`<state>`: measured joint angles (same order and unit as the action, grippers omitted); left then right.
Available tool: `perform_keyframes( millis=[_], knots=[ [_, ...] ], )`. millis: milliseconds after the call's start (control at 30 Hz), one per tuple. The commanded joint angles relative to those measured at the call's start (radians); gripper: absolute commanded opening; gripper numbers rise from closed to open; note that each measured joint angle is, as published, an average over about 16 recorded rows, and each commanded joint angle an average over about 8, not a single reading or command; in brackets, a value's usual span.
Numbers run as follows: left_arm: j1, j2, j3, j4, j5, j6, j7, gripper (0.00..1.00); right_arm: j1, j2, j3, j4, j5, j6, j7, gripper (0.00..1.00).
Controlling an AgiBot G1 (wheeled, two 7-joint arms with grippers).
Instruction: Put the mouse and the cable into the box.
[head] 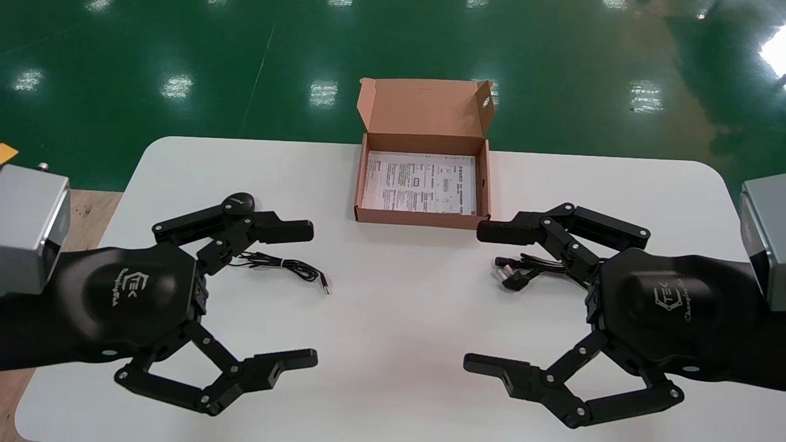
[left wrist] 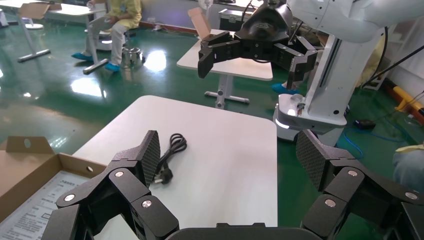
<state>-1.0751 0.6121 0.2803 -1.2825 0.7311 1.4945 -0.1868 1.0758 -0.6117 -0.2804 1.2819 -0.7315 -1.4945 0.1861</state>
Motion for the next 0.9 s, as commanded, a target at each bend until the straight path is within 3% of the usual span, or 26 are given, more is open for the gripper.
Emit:
perform_keyframes(
  millis=[33, 667, 767, 900],
  knots=[
    [0.0, 0.0, 0.0, 0.0, 0.0, 0.0, 0.0, 1.0, 0.0, 0.0, 0.0, 0.0, 0.0, 0.0, 0.0, 1.0],
    [-0.008, -0.003, 0.008, -0.008, 0.015, 0.009, -0.001, 1.0, 0.0, 0.0, 0.0, 0.0, 0.0, 0.0, 0.0, 1.0],
    [-0.066, 0.0, 0.048, -0.025, 0.086, 0.04, -0.013, 1.0, 0.002, 0.004, 0.002, -0.006, -0.005, 0.0, -0.008, 1.0],
    [-0.22, 0.03, 0.16, -0.027, 0.241, 0.084, -0.031, 1.0, 0.018, 0.019, 0.005, -0.053, -0.049, -0.014, -0.07, 1.0]
  ],
)
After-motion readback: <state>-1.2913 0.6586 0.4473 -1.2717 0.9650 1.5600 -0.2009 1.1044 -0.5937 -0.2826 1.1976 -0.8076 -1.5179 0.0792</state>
